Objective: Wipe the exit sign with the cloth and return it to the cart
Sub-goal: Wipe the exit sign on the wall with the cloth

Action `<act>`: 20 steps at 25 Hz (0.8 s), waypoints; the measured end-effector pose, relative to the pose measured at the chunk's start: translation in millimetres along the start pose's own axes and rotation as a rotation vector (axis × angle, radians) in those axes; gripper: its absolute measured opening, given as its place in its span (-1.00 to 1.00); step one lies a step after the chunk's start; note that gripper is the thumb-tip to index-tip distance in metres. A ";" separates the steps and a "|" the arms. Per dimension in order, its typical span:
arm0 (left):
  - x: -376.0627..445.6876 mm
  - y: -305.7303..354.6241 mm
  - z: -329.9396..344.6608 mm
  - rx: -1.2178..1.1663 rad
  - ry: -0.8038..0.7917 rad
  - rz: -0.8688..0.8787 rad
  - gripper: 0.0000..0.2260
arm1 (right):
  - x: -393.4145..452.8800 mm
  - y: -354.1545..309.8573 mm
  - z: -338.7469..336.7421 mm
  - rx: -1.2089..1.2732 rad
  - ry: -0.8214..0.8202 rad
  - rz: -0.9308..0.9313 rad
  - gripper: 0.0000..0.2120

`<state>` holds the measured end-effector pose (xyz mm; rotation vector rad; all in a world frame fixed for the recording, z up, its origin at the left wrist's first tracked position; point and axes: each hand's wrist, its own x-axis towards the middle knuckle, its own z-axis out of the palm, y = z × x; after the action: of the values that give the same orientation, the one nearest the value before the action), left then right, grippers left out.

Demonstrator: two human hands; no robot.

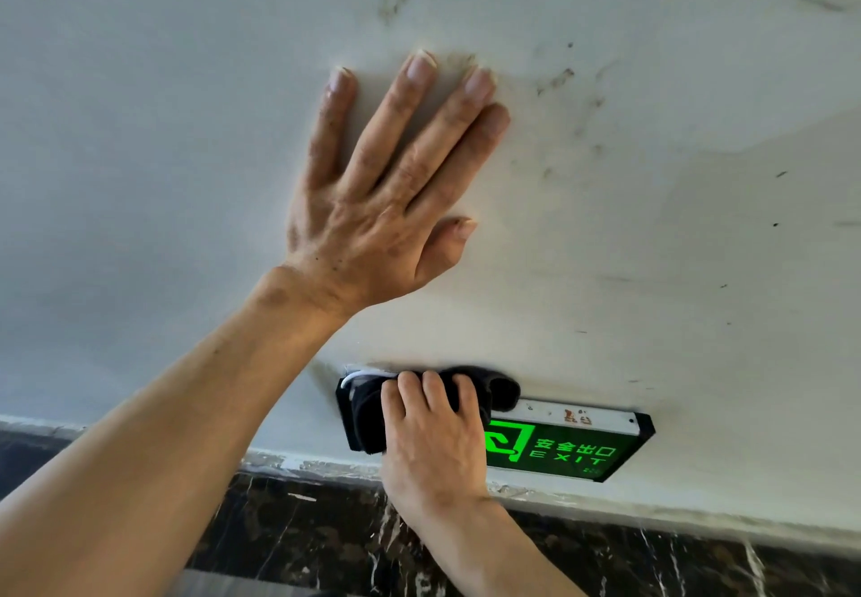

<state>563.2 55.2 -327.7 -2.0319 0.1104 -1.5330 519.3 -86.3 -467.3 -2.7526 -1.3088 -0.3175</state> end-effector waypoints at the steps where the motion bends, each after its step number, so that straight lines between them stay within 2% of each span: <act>1: -0.5 -0.3 -0.1 0.000 -0.003 -0.001 -0.44 | -0.9 1.9 -0.7 0.004 -0.004 0.007 -0.53; 13: -0.7 0.6 1.2 -0.007 0.013 0.006 -0.45 | -11.4 22.2 4.6 0.057 0.040 -0.034 -0.48; 20: -1.2 2.0 2.9 -0.011 0.022 0.003 -0.44 | -21.8 46.9 0.7 0.033 0.055 0.017 -0.51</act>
<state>565.9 55.2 -330.1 -2.0228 0.1304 -1.5566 542.4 -132.3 -471.9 -2.7062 -1.2651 -0.3640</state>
